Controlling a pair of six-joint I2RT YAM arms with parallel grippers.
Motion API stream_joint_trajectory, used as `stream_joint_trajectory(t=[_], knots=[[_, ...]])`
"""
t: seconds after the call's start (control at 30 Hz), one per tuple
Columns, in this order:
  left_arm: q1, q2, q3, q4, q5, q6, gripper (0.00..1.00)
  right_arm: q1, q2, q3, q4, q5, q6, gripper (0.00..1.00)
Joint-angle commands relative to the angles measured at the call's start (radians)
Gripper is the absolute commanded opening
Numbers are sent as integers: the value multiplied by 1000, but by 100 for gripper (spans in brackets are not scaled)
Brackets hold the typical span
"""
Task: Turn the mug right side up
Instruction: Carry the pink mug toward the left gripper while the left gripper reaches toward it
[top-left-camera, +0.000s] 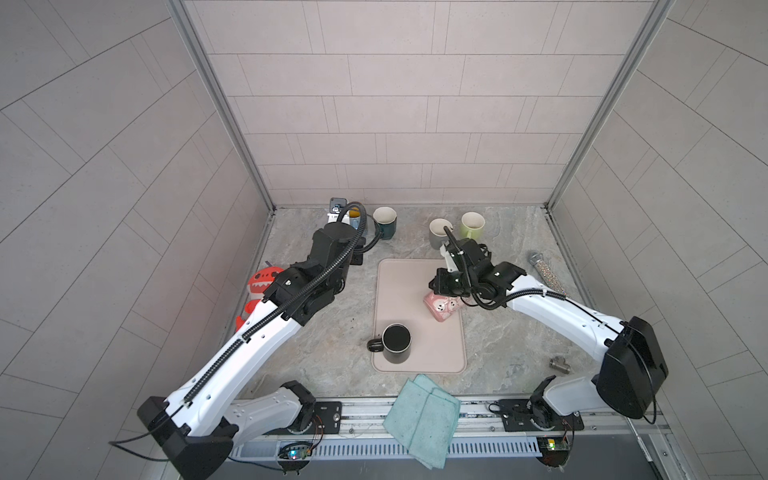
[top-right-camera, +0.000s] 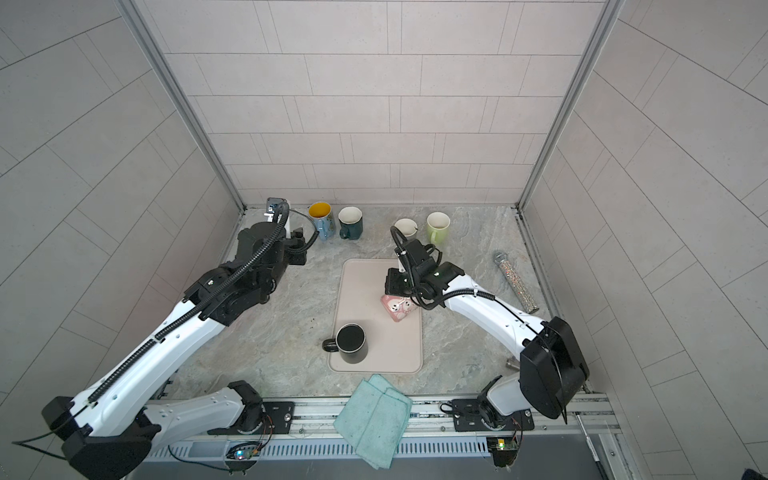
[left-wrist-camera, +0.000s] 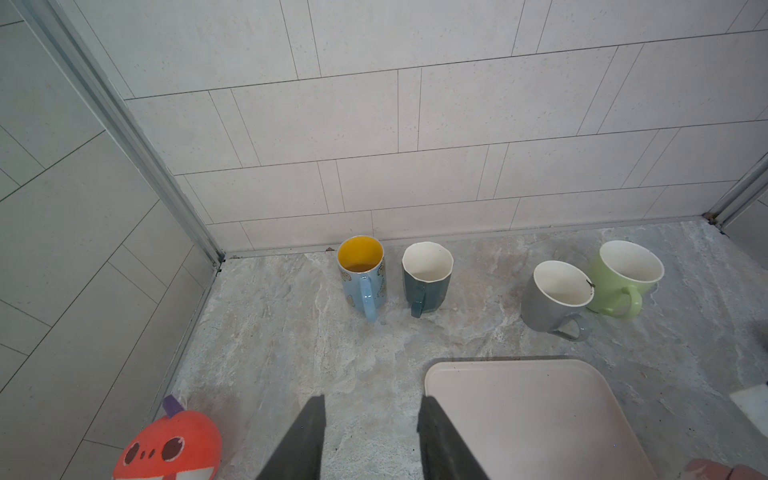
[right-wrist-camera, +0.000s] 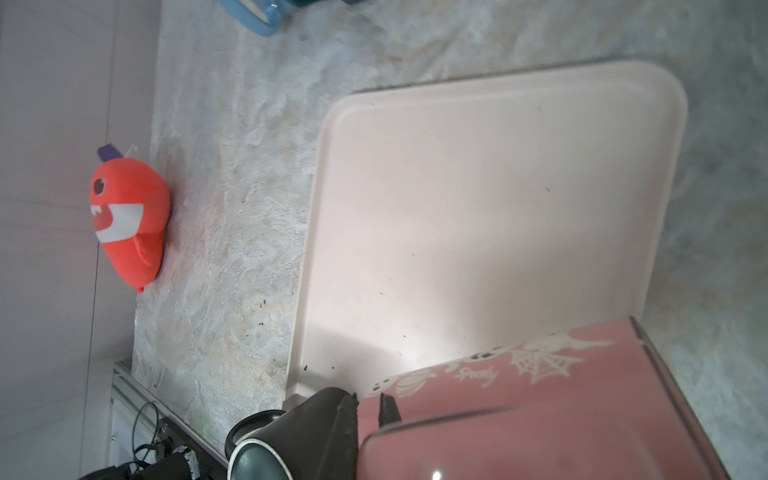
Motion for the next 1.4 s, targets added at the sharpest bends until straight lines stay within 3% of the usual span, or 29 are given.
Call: stream_joint_trajectory(t=[0.0, 0.13, 0.2, 0.37, 0.67, 0.8, 0.93, 1.1, 1.23, 1.37], knots=[[56, 27, 62, -74, 105, -32, 41, 46, -74, 42, 7, 111, -220, 0], [156, 63, 97, -108, 315, -76, 40, 134, -181, -17, 111, 259, -425, 0], [195, 75, 107, -105, 432, -88, 40, 157, -230, -59, 188, 278, -501, 0], [266, 108, 117, -60, 769, -141, 40, 167, -269, -45, 224, 191, -616, 0], [273, 74, 5, 211, 1244, -253, 42, 169, -252, 78, 194, -22, -713, 0], [287, 75, -52, 397, 1371, -380, 42, 174, -241, 148, 168, -80, -734, 0], [303, 93, -119, 747, 1509, -651, 46, 175, -224, 192, 132, -111, -756, 0], [305, 150, -131, 984, 1603, -857, 48, 180, -207, 187, 139, -128, -754, 0], [304, 200, -141, 1240, 1683, -1097, 48, 182, -196, 176, 150, -112, -772, 0], [305, 239, -167, 1383, 1730, -1243, 43, 183, -196, 191, 150, -79, -799, 0]])
